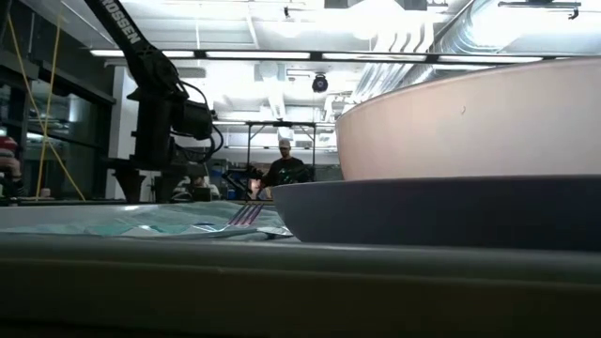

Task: Set up tray
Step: Put the blue spoon on the blue napkin to the left of the blue fork

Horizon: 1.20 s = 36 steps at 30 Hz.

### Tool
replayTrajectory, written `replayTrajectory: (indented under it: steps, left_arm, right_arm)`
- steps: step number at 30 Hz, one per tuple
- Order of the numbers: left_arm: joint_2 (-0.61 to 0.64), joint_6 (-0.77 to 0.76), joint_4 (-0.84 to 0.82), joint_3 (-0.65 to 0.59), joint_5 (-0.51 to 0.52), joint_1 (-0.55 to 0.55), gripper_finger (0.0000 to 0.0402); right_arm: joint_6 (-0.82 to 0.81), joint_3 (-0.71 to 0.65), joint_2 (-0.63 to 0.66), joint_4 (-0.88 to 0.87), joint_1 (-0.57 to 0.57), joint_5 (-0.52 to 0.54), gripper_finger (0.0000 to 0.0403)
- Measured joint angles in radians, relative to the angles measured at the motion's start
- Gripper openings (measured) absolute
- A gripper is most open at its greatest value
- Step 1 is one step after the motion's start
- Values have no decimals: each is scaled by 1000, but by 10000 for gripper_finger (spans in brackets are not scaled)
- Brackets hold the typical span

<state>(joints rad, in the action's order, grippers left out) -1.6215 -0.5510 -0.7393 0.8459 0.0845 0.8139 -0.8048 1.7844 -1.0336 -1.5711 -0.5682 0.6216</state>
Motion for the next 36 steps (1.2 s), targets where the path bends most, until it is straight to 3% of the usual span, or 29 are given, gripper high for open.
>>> replayTrajectory:
  steps: [29, 36]
  left_arm:
    - [-4, 103, -2, -4, 24, -3, 15]
    - [-4, 161, -4, -5, 11, -2, 12]
  right_arm:
    - [-10, 0, -9, 0, 0, -11, 0]
    - [-7, 0, -9, 0, 0, -11, 0]
